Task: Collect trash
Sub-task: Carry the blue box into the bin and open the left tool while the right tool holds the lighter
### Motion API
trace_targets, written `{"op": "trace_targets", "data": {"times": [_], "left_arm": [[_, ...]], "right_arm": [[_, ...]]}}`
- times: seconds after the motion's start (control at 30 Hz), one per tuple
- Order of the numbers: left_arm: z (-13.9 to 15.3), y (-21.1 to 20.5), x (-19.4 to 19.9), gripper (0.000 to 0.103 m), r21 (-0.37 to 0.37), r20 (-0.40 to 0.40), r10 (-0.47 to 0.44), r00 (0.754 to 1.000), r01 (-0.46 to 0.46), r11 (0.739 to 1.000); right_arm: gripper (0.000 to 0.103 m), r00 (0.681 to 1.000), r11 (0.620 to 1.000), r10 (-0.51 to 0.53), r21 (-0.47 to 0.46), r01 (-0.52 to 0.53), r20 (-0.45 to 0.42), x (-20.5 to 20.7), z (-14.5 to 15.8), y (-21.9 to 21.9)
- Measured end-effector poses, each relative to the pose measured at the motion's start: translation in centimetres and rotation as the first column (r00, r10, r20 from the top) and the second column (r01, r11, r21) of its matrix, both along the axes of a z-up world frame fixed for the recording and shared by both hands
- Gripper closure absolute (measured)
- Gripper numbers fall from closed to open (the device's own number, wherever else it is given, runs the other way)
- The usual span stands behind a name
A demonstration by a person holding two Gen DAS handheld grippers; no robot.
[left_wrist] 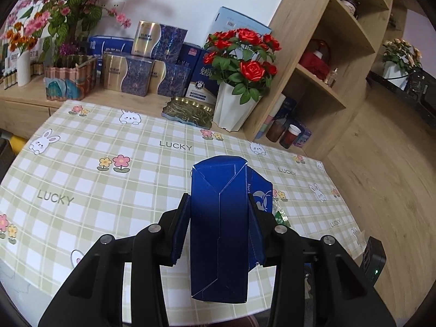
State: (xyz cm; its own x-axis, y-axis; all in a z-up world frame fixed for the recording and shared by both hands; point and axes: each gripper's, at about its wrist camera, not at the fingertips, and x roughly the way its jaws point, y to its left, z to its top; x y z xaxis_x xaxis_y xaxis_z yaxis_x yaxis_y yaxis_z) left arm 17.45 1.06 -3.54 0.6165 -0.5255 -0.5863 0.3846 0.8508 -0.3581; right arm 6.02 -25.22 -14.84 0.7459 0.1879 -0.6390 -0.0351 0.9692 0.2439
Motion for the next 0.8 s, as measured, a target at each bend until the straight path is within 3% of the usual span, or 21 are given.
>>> {"op": "trace_targets", "data": {"times": [0.17,0.4,0.8], "left_arm": [[1.1,1.2,-2.5,0.064,-0.007,-0.003,-0.022,1.000,0.022,1.000],[1.9,1.9,-7.2,0.064,0.038,0.009,-0.081,0.997,0.081,0.996],[-2.0,2.5,-14.9,0.064,0.049,-0.068,-0.138,0.988,0.142,0.989]], "right_arm": [[0.077,1.000,1.000,-0.004,-0.014,0.004,0.014,-2.2,1.2,0.3],[0.077,0.999,1.000,-0.022,-0.020,0.023,0.040,-5.1,3.0,0.7],[0.077,0.996,0.998,-0.007,-0.060,0.012,0.094,-10.6,5.8,2.7]]}}
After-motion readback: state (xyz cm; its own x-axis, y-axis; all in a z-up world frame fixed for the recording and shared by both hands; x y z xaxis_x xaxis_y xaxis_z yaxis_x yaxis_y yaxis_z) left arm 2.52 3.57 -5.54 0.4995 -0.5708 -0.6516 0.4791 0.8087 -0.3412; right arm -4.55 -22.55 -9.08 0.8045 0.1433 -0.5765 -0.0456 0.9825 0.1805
